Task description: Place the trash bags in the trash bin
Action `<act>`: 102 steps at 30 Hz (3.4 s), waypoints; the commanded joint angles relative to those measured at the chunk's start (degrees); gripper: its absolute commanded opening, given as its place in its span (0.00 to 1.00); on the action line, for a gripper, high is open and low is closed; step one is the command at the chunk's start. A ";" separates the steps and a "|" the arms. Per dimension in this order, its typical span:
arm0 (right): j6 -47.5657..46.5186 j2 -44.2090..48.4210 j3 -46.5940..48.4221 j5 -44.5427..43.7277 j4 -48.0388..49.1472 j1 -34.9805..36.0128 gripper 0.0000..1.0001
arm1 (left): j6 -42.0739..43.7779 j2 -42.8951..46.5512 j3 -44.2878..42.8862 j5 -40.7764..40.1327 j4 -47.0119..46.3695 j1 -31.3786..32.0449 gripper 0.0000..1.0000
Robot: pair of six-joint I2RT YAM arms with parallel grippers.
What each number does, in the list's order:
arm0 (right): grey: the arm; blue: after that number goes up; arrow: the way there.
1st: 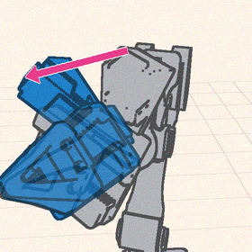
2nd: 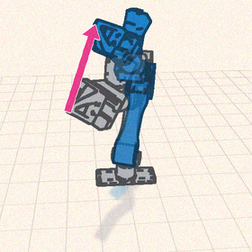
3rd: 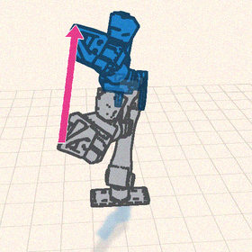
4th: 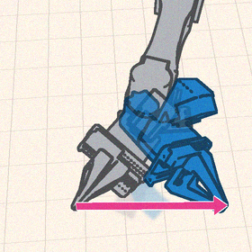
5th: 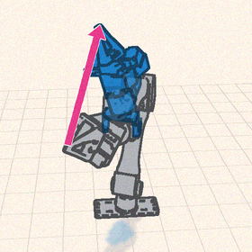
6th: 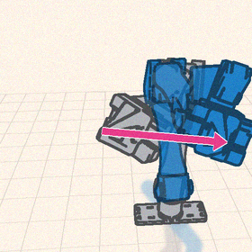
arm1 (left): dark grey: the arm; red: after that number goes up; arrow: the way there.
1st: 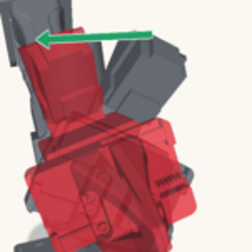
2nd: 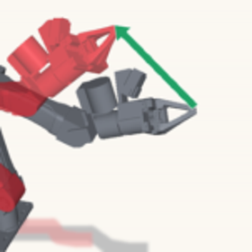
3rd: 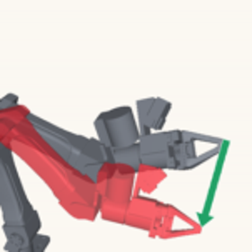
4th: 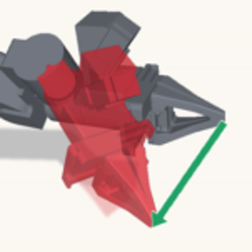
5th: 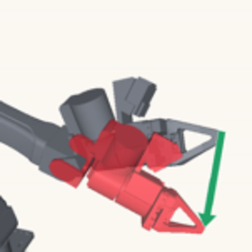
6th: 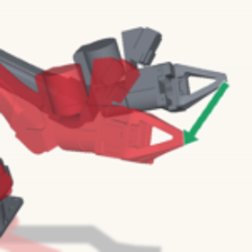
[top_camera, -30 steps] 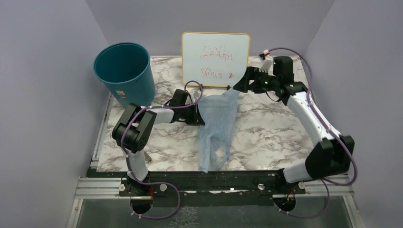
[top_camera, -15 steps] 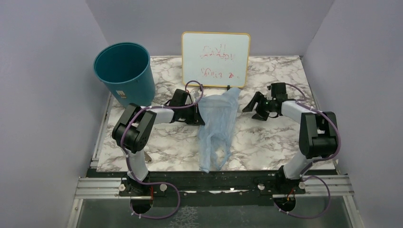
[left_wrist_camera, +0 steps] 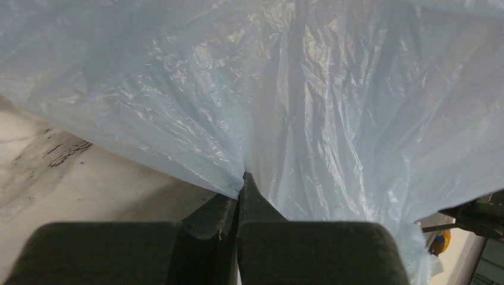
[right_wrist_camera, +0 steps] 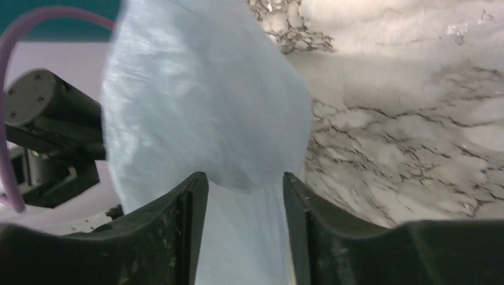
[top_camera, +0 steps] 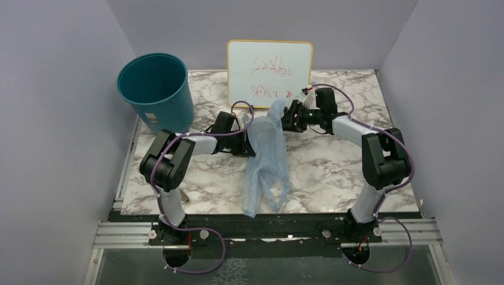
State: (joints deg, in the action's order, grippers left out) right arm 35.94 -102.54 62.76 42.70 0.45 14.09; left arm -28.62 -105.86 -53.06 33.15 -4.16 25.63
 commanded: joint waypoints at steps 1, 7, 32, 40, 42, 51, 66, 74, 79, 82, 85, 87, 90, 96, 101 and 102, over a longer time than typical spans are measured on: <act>-4.11 -2.11 4.70 -1.91 -5.09 1.24 0.45 | -0.45 1.66 1.22 2.43 -2.36 0.12 0.00; -8.60 1.12 6.61 -15.53 -13.21 1.50 0.01 | -0.11 3.03 2.12 0.70 -2.13 0.12 0.00; -17.35 11.71 11.37 -45.76 -34.32 -4.41 0.56 | 4.66 5.69 -3.30 -2.27 6.06 -1.19 0.06; -19.57 23.73 6.97 -40.76 -30.34 -4.40 0.82 | 5.25 6.76 -4.68 -3.81 7.81 -1.46 0.42; -20.52 25.51 5.16 -32.66 -27.52 -4.40 0.83 | 5.06 7.84 -3.85 -4.38 7.06 -1.46 0.50; -19.53 36.10 -6.93 -28.23 -15.79 -4.42 0.86 | 1.81 13.67 0.64 -8.64 4.43 -1.79 0.88; -23.33 31.52 -8.57 -8.77 -9.00 4.63 0.74 | -6.17 27.51 12.62 -12.99 -0.54 -2.07 0.99; -26.45 21.82 -5.23 -25.05 -14.91 16.56 0.73 | -7.93 33.96 20.44 -10.39 -1.31 -2.16 0.95; -25.28 19.01 -4.18 -25.81 -15.96 17.01 0.73 | -10.91 34.21 22.31 -4.80 -5.48 -2.03 0.83; -24.79 18.57 -5.40 -25.58 -14.89 17.03 0.72 | -12.40 33.89 23.48 -3.53 -7.44 -1.86 0.83; -23.76 18.47 -6.89 -23.47 -12.86 17.05 0.73 | -12.90 33.47 24.89 -3.76 -8.23 -1.27 0.83; -22.42 18.35 -6.79 -22.61 -12.51 17.03 0.73 | -14.02 33.44 26.90 -4.19 -10.87 -1.07 0.83; -21.20 18.61 -6.15 -22.33 -12.55 17.03 0.73 | -15.30 32.20 27.83 -4.90 -12.25 -0.94 0.83; -23.30 22.38 -7.26 -25.23 -14.68 17.03 0.74 | -16.03 28.39 25.11 -7.92 -13.59 -0.49 0.84; -24.94 27.44 -10.66 -31.22 -16.45 17.03 0.78 | -17.07 22.69 21.06 -7.60 -16.40 -0.40 0.82; -24.83 28.57 -11.56 -32.86 -16.14 17.03 0.79 | -17.08 21.69 20.21 -7.57 -16.59 -0.40 0.82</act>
State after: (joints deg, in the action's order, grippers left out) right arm 12.53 -78.59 53.95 16.67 -14.11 30.81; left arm -44.66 -80.55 -28.64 26.48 -16.16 24.88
